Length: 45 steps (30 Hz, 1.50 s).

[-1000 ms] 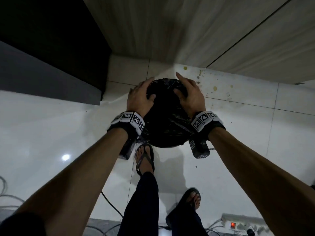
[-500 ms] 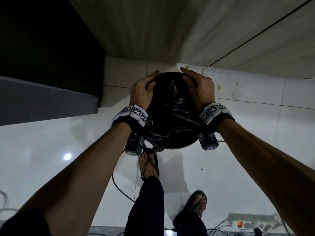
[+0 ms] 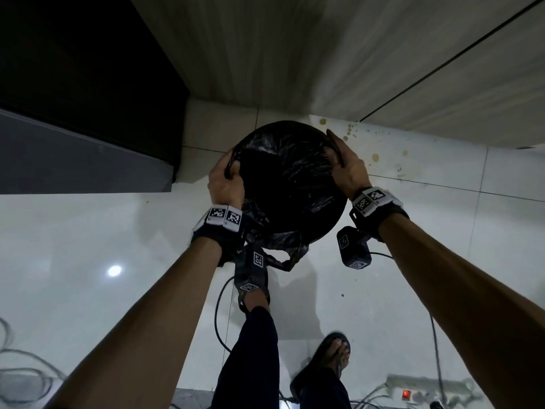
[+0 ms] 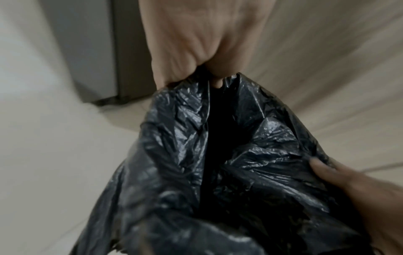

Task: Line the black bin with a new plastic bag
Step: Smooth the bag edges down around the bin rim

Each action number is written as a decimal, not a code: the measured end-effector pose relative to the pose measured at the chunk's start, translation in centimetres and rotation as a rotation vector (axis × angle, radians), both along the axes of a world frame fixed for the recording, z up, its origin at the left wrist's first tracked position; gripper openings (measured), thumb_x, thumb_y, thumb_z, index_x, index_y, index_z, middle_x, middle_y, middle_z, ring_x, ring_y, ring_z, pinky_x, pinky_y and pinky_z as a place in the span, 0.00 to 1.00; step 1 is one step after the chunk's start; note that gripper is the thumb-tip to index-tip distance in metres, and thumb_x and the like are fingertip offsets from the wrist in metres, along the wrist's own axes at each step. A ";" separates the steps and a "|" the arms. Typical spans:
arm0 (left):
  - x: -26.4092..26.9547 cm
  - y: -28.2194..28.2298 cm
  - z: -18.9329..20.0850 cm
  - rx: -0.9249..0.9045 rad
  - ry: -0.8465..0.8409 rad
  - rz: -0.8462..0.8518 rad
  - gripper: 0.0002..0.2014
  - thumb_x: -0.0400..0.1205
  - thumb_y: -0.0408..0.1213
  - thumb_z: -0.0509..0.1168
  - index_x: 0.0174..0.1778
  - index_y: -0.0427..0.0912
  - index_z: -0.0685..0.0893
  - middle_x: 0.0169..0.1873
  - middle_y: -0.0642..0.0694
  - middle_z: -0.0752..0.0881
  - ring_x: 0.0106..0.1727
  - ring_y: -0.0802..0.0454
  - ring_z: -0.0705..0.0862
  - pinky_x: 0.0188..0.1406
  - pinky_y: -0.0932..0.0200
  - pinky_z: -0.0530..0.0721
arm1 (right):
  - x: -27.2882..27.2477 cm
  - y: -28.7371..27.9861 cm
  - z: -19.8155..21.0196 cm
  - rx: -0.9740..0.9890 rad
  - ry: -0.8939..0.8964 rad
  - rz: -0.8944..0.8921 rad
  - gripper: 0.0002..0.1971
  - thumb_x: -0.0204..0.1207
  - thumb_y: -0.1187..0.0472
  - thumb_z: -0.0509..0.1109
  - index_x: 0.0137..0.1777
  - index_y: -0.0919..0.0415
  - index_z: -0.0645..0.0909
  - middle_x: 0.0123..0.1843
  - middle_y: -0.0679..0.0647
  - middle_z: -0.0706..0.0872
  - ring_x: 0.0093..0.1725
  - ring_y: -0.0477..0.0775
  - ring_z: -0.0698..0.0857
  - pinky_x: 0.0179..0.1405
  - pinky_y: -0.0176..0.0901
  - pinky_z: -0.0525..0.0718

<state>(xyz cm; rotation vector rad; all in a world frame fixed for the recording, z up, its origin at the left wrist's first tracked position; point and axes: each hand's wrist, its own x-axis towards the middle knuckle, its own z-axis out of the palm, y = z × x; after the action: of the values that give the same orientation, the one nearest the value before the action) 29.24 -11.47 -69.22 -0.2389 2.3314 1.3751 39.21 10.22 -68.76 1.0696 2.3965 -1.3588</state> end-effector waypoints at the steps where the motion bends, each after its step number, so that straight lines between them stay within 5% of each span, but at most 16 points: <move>1: 0.5 -0.4 0.1 -0.017 -0.019 0.039 0.17 0.85 0.29 0.58 0.69 0.39 0.81 0.66 0.42 0.84 0.69 0.48 0.80 0.63 0.78 0.70 | 0.4 -0.3 0.1 -0.004 -0.008 0.000 0.23 0.87 0.54 0.56 0.82 0.48 0.64 0.80 0.54 0.72 0.79 0.56 0.69 0.71 0.34 0.63; 6: 2.0 -1.4 0.6 -0.034 -0.102 0.091 0.17 0.86 0.32 0.57 0.71 0.39 0.79 0.69 0.42 0.82 0.72 0.48 0.77 0.70 0.69 0.69 | 1.1 -1.6 0.3 -0.060 -0.028 -0.014 0.25 0.88 0.55 0.54 0.84 0.52 0.59 0.81 0.57 0.70 0.80 0.60 0.68 0.72 0.37 0.65; 9: 2.0 -1.8 0.6 -0.055 -0.115 0.045 0.19 0.84 0.32 0.58 0.72 0.41 0.79 0.69 0.42 0.82 0.72 0.46 0.79 0.76 0.56 0.72 | 1.5 -1.2 0.6 0.085 -0.068 0.006 0.25 0.85 0.56 0.59 0.82 0.47 0.64 0.67 0.61 0.84 0.65 0.64 0.82 0.59 0.45 0.78; 11: 1.6 -1.4 1.0 -0.102 -0.084 -0.020 0.24 0.82 0.32 0.61 0.75 0.44 0.75 0.71 0.43 0.80 0.73 0.46 0.77 0.76 0.54 0.73 | 2.2 -1.1 0.8 0.154 -0.042 0.015 0.25 0.84 0.54 0.61 0.81 0.45 0.65 0.63 0.61 0.87 0.63 0.65 0.83 0.59 0.49 0.81; 17: -1.6 2.7 3.1 -0.241 0.226 -0.556 0.30 0.76 0.31 0.62 0.75 0.55 0.72 0.72 0.46 0.77 0.76 0.44 0.72 0.79 0.34 0.61 | 2.5 -2.3 1.6 0.173 0.033 0.062 0.33 0.82 0.54 0.64 0.84 0.42 0.55 0.71 0.60 0.81 0.66 0.63 0.82 0.65 0.54 0.79; 21: -3.7 6.5 3.3 -0.253 0.263 -0.858 0.26 0.79 0.32 0.60 0.73 0.57 0.76 0.70 0.49 0.81 0.72 0.48 0.77 0.83 0.37 0.54 | 0.9 -2.0 1.7 0.231 0.066 0.064 0.30 0.78 0.66 0.63 0.79 0.47 0.69 0.69 0.55 0.85 0.65 0.59 0.85 0.67 0.44 0.78; 23: -4.5 7.9 2.9 -0.249 0.254 -0.938 0.23 0.80 0.33 0.60 0.70 0.56 0.80 0.69 0.49 0.82 0.71 0.49 0.79 0.82 0.44 0.60 | -0.2 -1.5 1.6 0.242 0.084 0.055 0.31 0.75 0.72 0.63 0.76 0.47 0.75 0.68 0.53 0.86 0.64 0.55 0.86 0.67 0.40 0.78; 27: -6.5 8.1 1.9 -0.218 0.220 -0.845 0.16 0.82 0.37 0.59 0.62 0.54 0.87 0.64 0.51 0.87 0.65 0.50 0.84 0.68 0.60 0.79 | -2.3 -0.7 1.5 0.278 0.096 0.115 0.26 0.77 0.68 0.63 0.72 0.45 0.79 0.66 0.52 0.87 0.65 0.57 0.85 0.66 0.46 0.81; 32: -7.0 6.3 2.0 -0.204 0.191 -0.680 0.15 0.83 0.38 0.61 0.63 0.48 0.87 0.63 0.49 0.87 0.65 0.50 0.84 0.60 0.69 0.74 | -3.7 -0.3 1.5 0.304 0.062 0.173 0.19 0.82 0.62 0.63 0.71 0.51 0.80 0.64 0.59 0.88 0.63 0.65 0.85 0.63 0.51 0.79; 35: -6.4 4.5 2.0 -0.195 0.161 -0.560 0.15 0.82 0.36 0.61 0.63 0.48 0.86 0.62 0.47 0.88 0.64 0.47 0.84 0.59 0.65 0.77 | -3.1 -0.4 1.6 0.302 0.055 0.175 0.18 0.82 0.63 0.62 0.71 0.55 0.80 0.60 0.63 0.89 0.57 0.69 0.86 0.54 0.50 0.80; 39: -4.6 2.3 1.6 -0.196 0.133 -0.373 0.14 0.83 0.35 0.62 0.61 0.45 0.87 0.58 0.45 0.90 0.60 0.48 0.86 0.52 0.72 0.73 | -2.4 -0.4 1.3 0.290 -0.033 0.216 0.17 0.81 0.65 0.60 0.68 0.56 0.79 0.53 0.67 0.89 0.52 0.73 0.85 0.42 0.47 0.72; 45: -1.0 -0.4 1.8 -0.191 0.043 -0.191 0.14 0.84 0.32 0.61 0.62 0.41 0.86 0.59 0.42 0.89 0.61 0.47 0.85 0.49 0.75 0.70 | -2.2 -1.6 2.3 0.197 -0.079 0.174 0.28 0.78 0.62 0.65 0.79 0.48 0.66 0.67 0.63 0.83 0.63 0.66 0.83 0.57 0.53 0.81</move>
<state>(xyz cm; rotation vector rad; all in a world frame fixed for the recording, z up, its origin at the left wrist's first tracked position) 28.27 -11.91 -67.40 -0.0408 2.4514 1.0784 37.00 8.65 -66.51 0.9140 2.5375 -1.0232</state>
